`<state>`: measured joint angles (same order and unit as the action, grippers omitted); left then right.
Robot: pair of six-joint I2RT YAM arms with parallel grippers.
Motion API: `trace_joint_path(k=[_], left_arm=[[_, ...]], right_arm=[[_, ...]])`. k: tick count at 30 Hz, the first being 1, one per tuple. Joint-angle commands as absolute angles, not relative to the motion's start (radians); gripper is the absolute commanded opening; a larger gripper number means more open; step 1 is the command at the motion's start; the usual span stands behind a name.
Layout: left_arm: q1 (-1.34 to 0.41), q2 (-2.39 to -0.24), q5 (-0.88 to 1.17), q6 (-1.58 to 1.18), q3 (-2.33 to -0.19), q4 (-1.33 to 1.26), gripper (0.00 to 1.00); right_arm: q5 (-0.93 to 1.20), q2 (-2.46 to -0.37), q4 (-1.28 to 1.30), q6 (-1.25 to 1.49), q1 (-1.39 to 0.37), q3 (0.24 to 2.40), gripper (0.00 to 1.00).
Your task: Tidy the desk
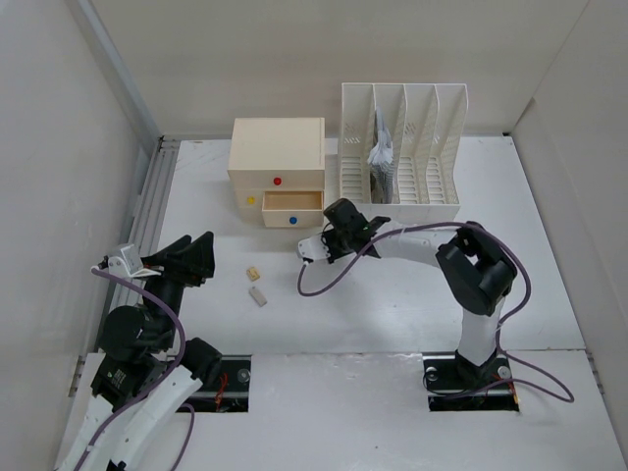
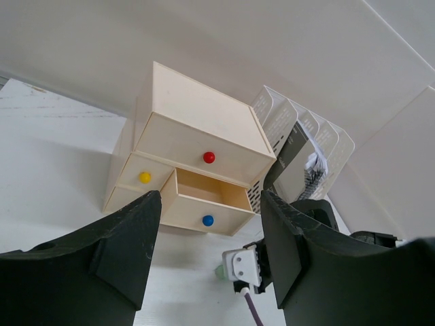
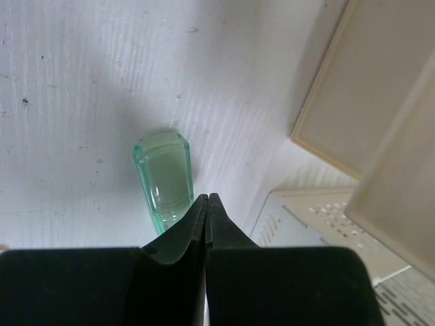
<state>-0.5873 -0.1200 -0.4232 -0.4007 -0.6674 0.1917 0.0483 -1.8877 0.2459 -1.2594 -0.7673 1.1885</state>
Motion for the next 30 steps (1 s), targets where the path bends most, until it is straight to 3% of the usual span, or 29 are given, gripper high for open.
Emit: trace_joint_path(k=[1,5,8,10,19,30], left_arm=[[-0.583,-0.109,-0.431,-0.393,-0.666,0.155,0.57],[-0.583,-0.109,-0.431,-0.393,-0.666,0.155,0.57],[-0.583,-0.1,-0.431,-0.393,-0.666,0.155,0.57],[-0.583,-0.1,-0.431,-0.393,-0.666,0.155,0.57],[-0.583,-0.091,-0.431,-0.393,-0.666,0.155,0.57],[-0.583,-0.091,-0.431,-0.393,-0.666,0.155,0.57]], right_arm=[[0.062,-1.845,0.265,-1.122,-0.775,1.255,0.0],[0.112,-1.873,0.421,-0.982,-0.766,1.42,0.1],[0.363,-1.896,0.622,-1.031,-0.732,1.497,0.27],[0.397,-1.907,0.681,-1.087,-0.732,1.497,0.34],[0.43,-1.937,0.808,-1.391,-0.684,1.45,0.35],[0.391,-1.957,0.692,-1.364,-0.675,1.427,0.36]])
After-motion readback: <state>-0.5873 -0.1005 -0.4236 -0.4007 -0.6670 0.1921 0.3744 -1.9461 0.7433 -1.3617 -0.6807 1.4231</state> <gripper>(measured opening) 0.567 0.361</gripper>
